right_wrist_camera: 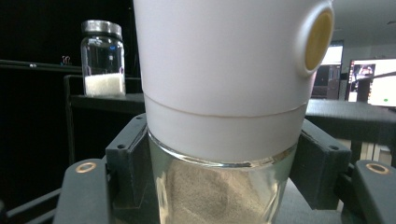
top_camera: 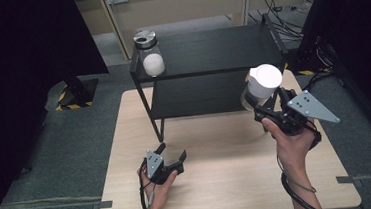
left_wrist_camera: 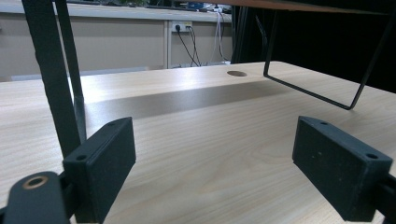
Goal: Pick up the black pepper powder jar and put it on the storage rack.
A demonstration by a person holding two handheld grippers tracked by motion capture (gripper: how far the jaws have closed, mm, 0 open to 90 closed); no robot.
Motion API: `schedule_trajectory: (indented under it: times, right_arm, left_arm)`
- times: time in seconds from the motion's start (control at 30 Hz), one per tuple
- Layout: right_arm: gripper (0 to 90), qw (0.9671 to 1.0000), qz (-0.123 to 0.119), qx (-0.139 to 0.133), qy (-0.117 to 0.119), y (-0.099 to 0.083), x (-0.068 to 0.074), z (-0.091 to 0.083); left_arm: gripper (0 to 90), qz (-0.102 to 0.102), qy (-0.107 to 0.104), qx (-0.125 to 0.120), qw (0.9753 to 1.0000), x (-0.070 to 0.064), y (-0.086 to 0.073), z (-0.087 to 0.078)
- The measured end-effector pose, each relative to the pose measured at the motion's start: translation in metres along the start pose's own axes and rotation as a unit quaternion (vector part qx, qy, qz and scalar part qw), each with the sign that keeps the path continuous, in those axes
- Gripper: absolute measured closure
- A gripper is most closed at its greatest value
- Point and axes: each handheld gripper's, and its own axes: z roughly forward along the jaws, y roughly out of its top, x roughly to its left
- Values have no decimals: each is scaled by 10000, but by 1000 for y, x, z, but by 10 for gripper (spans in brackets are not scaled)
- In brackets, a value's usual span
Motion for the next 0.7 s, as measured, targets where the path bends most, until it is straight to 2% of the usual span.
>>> schedule_trajectory:
  times: [0.7]
  right_arm:
    - [310,9999,26,-127,-86,28,2,15]
  left_arm:
    - [123,6,4,6,10000,-1,0,0]
